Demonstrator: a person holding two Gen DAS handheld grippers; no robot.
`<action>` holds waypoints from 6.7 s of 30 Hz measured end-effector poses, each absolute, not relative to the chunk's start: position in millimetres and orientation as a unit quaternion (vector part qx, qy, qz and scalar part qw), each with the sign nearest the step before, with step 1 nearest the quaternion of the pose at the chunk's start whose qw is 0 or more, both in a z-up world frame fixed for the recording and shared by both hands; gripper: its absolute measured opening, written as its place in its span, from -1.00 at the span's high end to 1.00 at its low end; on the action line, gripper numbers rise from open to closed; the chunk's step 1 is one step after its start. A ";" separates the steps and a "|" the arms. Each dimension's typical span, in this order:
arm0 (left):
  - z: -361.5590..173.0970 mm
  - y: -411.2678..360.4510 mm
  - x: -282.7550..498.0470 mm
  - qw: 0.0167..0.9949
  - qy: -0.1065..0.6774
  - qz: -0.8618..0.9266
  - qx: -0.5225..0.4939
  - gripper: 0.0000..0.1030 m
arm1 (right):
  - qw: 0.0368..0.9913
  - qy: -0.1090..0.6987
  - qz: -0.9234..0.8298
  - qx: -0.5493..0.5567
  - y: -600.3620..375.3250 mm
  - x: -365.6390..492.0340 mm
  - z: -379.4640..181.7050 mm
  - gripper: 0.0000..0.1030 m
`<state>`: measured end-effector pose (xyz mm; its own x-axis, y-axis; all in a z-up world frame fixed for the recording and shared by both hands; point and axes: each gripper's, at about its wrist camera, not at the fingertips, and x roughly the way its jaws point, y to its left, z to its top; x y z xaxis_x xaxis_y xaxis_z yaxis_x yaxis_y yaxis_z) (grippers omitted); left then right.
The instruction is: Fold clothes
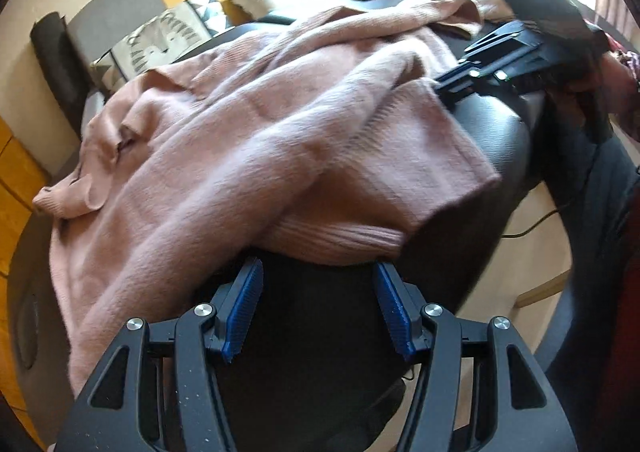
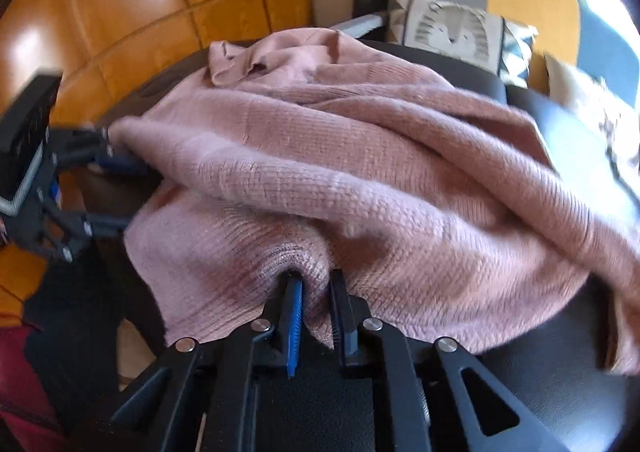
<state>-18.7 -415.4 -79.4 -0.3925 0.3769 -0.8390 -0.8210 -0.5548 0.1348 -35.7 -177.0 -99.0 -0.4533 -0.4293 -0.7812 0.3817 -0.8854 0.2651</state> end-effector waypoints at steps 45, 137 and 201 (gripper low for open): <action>-75.4 -389.1 -19.9 0.398 0.381 0.776 -0.307 0.78 | 0.241 0.081 -0.868 0.427 -206.0 12.6 -100.5 0.74; -68.1 -361.3 -29.8 0.310 0.284 0.846 -0.327 -0.24 | 0.198 -0.274 -0.831 0.441 -126.9 -122.5 -111.2 0.89; 282.1 -484.3 57.9 0.356 -0.070 0.924 0.119 0.91 | 0.556 -0.454 -0.690 0.095 -142.2 -104.0 225.3 0.87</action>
